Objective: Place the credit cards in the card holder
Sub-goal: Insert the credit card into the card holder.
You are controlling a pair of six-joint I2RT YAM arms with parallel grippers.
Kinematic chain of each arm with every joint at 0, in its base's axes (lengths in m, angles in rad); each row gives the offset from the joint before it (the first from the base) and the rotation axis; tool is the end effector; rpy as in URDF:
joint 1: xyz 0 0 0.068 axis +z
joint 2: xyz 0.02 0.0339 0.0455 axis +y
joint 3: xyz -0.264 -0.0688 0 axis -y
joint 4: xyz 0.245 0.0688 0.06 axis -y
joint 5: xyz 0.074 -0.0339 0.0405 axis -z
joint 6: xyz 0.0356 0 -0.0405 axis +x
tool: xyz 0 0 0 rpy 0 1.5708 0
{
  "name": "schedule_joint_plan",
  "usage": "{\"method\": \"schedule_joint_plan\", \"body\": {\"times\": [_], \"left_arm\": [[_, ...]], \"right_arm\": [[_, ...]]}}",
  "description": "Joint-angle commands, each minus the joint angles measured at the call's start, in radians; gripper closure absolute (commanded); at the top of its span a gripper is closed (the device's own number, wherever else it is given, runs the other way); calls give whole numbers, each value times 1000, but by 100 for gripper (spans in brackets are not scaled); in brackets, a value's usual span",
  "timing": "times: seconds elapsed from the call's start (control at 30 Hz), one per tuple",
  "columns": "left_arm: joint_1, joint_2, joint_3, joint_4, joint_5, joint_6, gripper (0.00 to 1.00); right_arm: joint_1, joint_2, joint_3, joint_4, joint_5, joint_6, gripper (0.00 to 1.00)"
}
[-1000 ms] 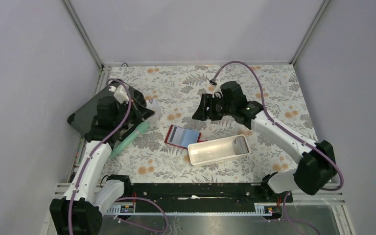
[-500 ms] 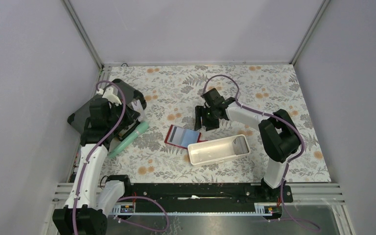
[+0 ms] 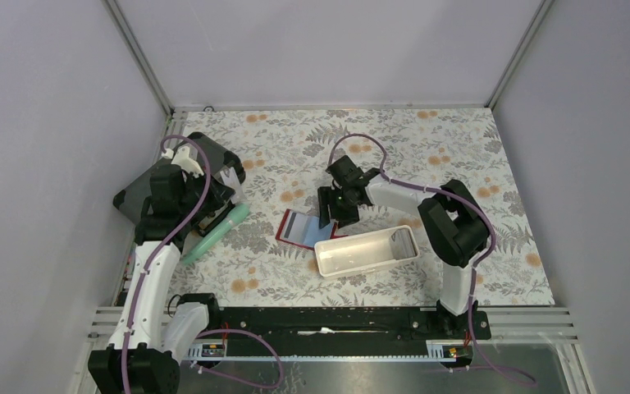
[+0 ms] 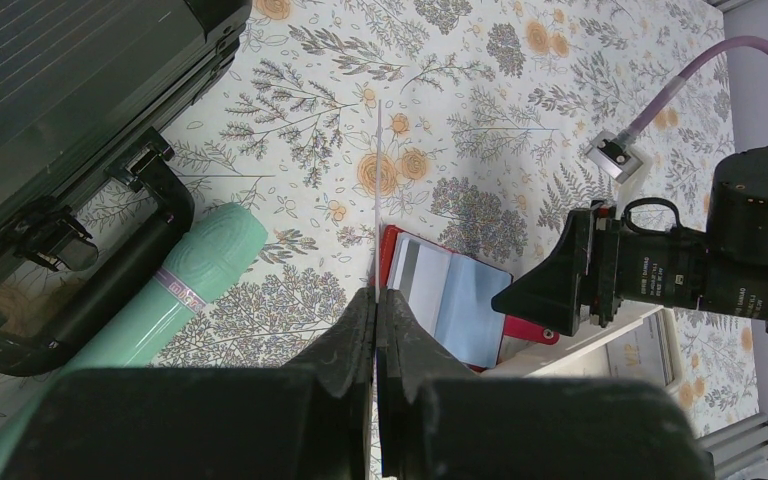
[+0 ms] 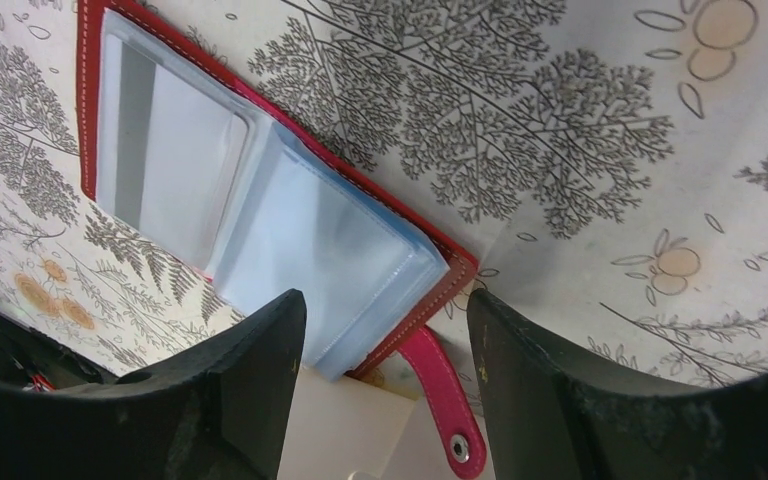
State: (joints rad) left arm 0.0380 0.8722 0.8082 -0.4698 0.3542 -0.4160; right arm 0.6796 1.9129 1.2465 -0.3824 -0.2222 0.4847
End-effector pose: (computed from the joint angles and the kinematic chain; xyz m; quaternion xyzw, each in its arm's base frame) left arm 0.1913 -0.0051 0.3052 -0.1073 0.8527 -0.2419 0.4504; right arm 0.3003 0.2527 0.1637 -0.1219 0.9528 0.2305 0.1553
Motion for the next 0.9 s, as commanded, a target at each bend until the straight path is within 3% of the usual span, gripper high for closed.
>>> {"method": "schedule_joint_plan", "body": {"times": [0.0,0.63,0.87], "left_arm": [[8,-10,5,36,-2,6,100],[33,-6,-36,67,67,-23,100],[23,-16,-117,160,117,-152,100]], "right_arm": [[19,34,64,41,-6,9,33],[78,181,234,103,-48,-36,36],[90,145,232,102,-40,-34,36]]}}
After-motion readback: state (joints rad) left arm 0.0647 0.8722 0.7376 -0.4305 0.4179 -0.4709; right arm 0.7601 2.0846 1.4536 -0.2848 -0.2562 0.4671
